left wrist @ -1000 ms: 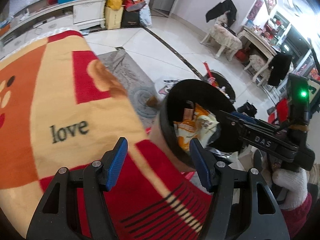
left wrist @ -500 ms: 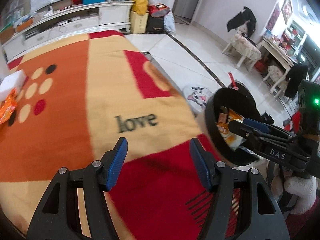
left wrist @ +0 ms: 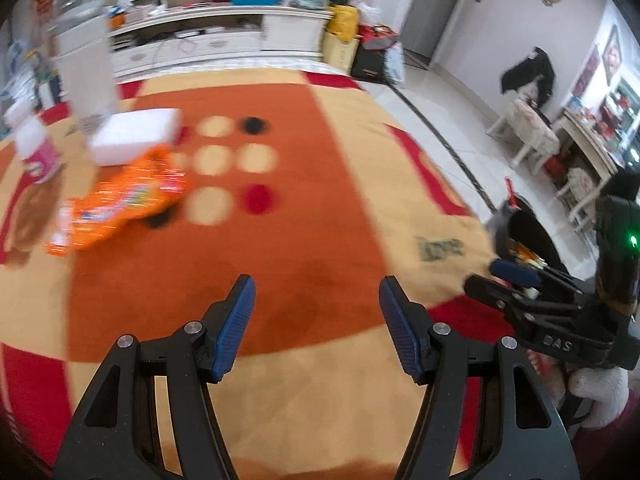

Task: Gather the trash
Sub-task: 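Move both tools back over the table toward the sponge and orange bag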

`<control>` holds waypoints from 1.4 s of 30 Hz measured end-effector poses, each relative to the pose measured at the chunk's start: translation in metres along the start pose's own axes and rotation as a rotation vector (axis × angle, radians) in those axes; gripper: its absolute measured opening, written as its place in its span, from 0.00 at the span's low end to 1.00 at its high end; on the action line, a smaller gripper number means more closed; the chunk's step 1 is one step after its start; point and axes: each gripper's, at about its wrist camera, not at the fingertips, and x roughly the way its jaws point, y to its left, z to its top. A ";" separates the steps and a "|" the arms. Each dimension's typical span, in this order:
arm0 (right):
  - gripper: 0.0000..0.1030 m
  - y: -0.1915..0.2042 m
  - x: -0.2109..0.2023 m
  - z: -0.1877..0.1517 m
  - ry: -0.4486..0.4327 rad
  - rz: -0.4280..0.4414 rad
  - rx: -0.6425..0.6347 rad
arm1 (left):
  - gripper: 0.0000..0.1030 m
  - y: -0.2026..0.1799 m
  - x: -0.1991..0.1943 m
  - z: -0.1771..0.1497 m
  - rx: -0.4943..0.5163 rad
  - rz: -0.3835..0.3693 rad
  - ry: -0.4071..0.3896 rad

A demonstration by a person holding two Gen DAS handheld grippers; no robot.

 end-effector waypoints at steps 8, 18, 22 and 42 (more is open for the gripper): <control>0.63 0.062 0.029 0.010 0.038 0.061 -0.091 | 0.61 0.127 -0.009 0.035 -0.167 0.144 -0.031; 0.65 0.097 0.041 0.015 0.061 0.098 -0.139 | 0.61 0.207 0.030 0.056 -0.297 0.020 0.059; 0.65 0.099 0.042 0.017 0.059 0.101 -0.141 | 0.61 0.182 0.025 0.041 -0.240 -0.076 0.079; 0.80 0.161 0.076 0.078 0.035 0.226 -0.038 | 0.61 0.166 -0.041 0.008 -0.157 -0.049 -0.021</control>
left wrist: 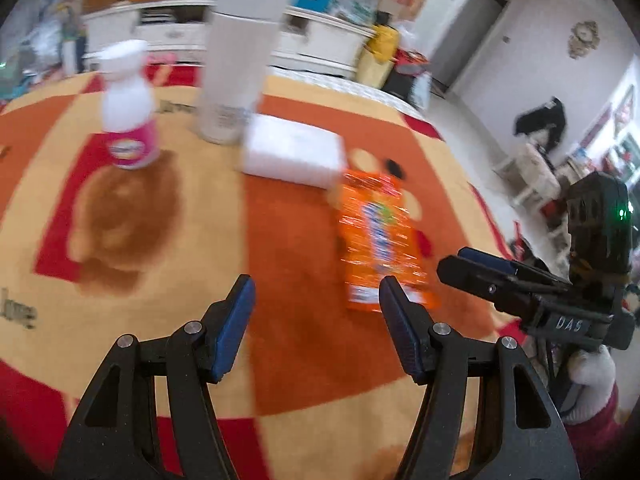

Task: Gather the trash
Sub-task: 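Move both tools back over the table toward the sponge and orange bag, then grasp the white sponge with the left tool while the right tool grasps the orange snack bag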

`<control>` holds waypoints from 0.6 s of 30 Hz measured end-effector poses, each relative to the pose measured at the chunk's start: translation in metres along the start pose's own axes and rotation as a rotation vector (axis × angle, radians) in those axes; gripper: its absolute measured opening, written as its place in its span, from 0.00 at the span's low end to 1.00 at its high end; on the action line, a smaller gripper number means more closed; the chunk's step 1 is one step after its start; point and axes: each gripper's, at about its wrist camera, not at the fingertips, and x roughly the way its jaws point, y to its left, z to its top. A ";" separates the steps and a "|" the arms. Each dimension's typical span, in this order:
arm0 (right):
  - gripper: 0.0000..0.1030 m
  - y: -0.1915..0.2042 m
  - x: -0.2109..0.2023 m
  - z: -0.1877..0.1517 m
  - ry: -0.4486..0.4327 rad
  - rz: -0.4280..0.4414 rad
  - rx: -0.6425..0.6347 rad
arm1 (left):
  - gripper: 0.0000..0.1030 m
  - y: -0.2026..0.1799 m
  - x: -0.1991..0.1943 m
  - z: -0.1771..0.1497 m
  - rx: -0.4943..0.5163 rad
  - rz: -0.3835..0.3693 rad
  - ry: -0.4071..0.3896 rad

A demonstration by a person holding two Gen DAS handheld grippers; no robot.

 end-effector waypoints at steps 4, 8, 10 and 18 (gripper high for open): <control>0.80 0.026 0.035 0.016 0.012 -0.025 -0.012 | 0.61 0.024 -0.001 0.009 -0.056 0.069 -0.032; 0.80 0.042 0.065 0.022 0.049 -0.088 -0.074 | 0.61 0.030 0.010 0.027 -0.100 0.136 -0.064; 0.71 0.042 0.066 0.017 0.030 -0.136 -0.141 | 0.61 0.030 0.021 0.039 -0.123 0.152 -0.077; 0.28 -0.031 0.009 0.010 -0.010 -0.090 -0.075 | 0.61 0.037 0.075 0.079 -0.283 0.183 -0.106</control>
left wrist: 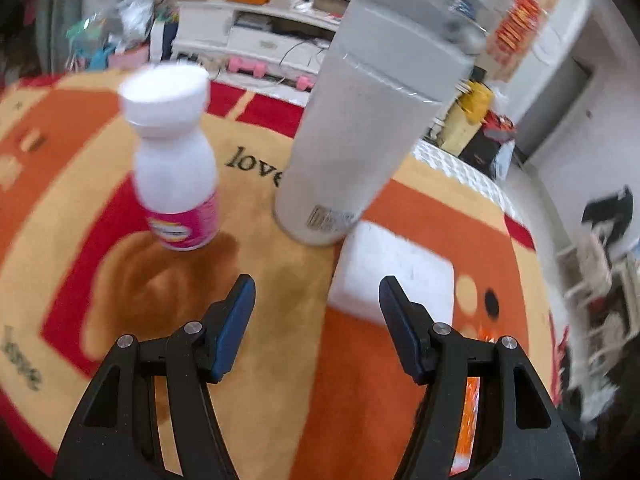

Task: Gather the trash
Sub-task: 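Grasp the white sponge with the left tool while the right tool grasps the orange snack bag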

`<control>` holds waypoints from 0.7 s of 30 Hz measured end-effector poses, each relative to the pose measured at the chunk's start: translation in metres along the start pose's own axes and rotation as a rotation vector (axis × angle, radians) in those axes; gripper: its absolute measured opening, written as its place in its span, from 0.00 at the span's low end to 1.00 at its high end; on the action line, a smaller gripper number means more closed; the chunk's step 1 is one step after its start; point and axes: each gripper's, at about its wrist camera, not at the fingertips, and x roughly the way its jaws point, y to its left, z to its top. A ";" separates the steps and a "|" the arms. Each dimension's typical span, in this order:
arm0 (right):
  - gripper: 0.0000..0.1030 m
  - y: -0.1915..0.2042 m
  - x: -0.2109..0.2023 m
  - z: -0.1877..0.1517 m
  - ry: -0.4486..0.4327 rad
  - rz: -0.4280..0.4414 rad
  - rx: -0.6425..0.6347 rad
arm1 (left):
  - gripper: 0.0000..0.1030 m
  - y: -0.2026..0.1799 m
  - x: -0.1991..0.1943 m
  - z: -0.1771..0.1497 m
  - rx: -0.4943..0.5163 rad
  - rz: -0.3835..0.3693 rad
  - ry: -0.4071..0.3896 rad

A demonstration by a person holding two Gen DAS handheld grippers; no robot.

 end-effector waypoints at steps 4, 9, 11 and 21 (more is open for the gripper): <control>0.28 -0.022 -0.020 -0.011 -0.009 -0.027 0.005 | 0.61 -0.017 0.019 -0.005 0.006 -0.148 0.064; 0.43 -0.033 -0.031 -0.017 -0.014 0.003 0.039 | 0.62 -0.047 0.007 -0.030 0.137 -0.228 0.097; 0.64 -0.033 -0.033 -0.019 -0.023 0.024 0.063 | 0.62 -0.042 -0.001 -0.034 0.128 -0.303 0.125; 0.76 0.006 -0.009 -0.004 -0.004 0.032 0.030 | 0.64 -0.034 -0.037 -0.032 0.219 -0.298 0.116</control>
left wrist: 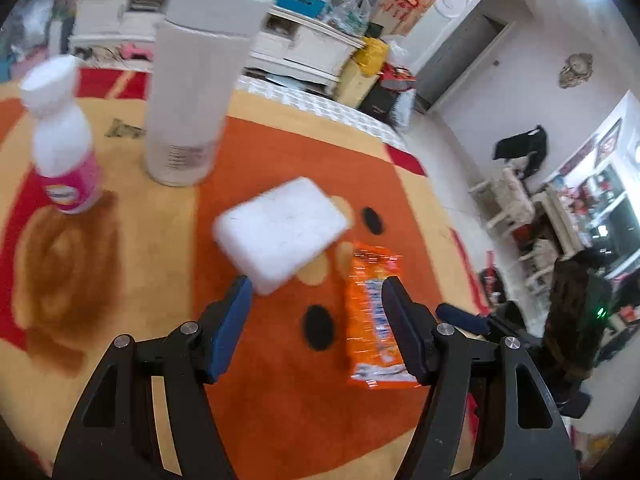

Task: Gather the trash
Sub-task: 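Grasp the white sponge with the left tool while the right tool grasps the orange snack bag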

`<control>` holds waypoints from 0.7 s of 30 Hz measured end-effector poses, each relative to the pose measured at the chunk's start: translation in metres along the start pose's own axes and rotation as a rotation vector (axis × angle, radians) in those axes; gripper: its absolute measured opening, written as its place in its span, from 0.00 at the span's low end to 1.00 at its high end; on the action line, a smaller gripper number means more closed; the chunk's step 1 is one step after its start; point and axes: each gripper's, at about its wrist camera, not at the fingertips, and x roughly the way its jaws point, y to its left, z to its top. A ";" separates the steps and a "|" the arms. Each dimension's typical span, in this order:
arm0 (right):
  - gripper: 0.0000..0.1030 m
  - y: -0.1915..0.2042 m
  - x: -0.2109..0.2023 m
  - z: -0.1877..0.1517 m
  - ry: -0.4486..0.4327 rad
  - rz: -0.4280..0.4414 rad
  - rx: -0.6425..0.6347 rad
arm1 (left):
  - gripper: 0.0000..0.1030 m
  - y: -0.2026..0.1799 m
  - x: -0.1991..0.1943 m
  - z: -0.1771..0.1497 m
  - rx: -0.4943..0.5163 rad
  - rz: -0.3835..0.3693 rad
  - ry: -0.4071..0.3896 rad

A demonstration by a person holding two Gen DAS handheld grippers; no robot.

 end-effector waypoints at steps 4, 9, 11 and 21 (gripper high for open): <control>0.77 0.025 0.029 0.014 0.025 -0.072 -0.026 | 0.64 0.010 -0.012 -0.007 0.025 0.121 -0.043; 0.78 0.041 0.053 0.026 0.047 -0.125 -0.018 | 0.69 0.014 -0.009 -0.005 0.083 0.205 -0.080; 0.78 0.043 0.059 0.027 0.050 -0.159 -0.039 | 0.69 0.013 -0.004 -0.005 0.111 0.195 -0.065; 0.51 0.007 0.020 0.016 0.016 -0.083 -0.072 | 0.69 -0.019 0.035 0.010 0.336 0.193 0.002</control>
